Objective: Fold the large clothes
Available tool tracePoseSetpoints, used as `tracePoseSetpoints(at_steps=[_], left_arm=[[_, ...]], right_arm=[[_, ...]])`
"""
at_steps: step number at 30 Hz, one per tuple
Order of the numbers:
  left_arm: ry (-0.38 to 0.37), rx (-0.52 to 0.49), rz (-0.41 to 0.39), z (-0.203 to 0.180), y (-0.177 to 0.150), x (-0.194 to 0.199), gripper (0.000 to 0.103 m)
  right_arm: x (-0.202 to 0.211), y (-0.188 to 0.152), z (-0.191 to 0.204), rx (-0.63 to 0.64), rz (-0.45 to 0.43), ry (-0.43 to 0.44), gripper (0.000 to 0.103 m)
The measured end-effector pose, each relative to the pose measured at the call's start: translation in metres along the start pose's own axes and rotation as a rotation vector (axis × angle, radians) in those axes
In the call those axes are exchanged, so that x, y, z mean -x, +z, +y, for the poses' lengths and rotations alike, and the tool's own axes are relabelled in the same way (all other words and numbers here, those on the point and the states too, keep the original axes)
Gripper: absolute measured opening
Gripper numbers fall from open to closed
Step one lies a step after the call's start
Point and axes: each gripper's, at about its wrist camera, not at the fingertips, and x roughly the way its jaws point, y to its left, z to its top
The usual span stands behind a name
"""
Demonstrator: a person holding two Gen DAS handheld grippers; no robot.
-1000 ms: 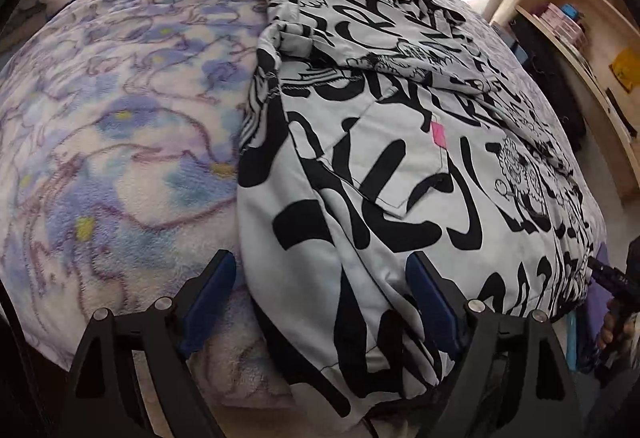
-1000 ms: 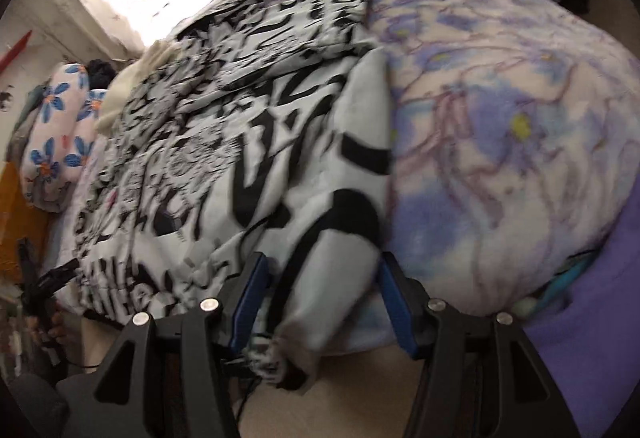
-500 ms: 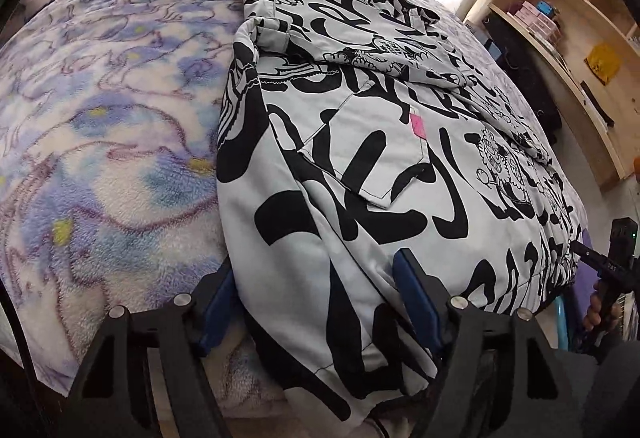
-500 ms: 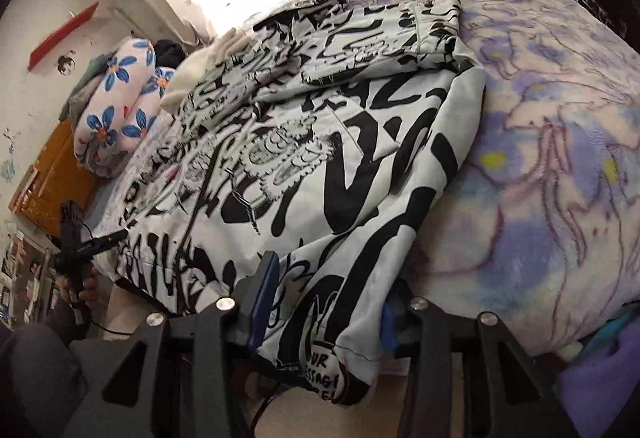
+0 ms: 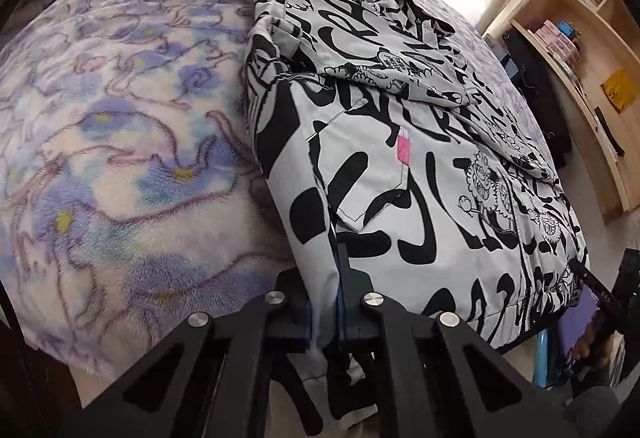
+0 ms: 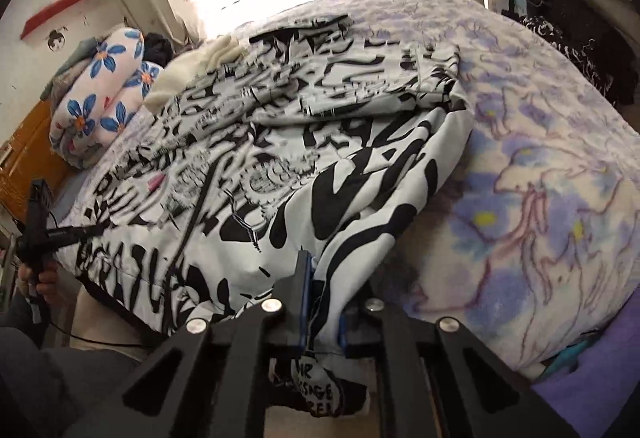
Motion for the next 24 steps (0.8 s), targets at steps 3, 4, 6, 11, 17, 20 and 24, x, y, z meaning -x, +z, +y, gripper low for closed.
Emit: tracePoseSetpoints(at_steps=[3, 4, 6, 11, 17, 20, 24], left_arm=[[-0.002, 0.015, 0.012, 0.000, 0.000, 0.010, 0.005], [-0.001, 0.018, 0.020, 0.001, -0.001, 0.014, 0.005], [0.003, 0.015, 0.035, 0.001, -0.005, 0.019, 0.005], [0.007, 0.016, 0.096, -0.002, -0.003, 0.023, 0.005], [-0.113, 0.111, 0.019, -0.005, 0.037, 0.045, 0.005], [-0.150, 0.128, -0.045, -0.012, 0.066, 0.049, 0.005], [-0.157, 0.121, -0.108, -0.026, 0.113, 0.046, 0.006]], right_arm=[[0.015, 0.002, -0.003, -0.007, -0.008, 0.004, 0.008], [0.018, 0.003, -0.003, -0.006, -0.004, 0.008, 0.008], [0.025, 0.000, -0.005, 0.001, 0.009, 0.011, 0.007], [0.035, -0.001, -0.010, -0.013, 0.040, 0.038, 0.007], [0.040, 0.030, -0.022, -0.106, -0.021, 0.133, 0.007], [0.038, 0.060, -0.022, -0.132, -0.069, 0.171, 0.007], [0.024, 0.122, -0.021, -0.159, -0.120, 0.182, 0.007]])
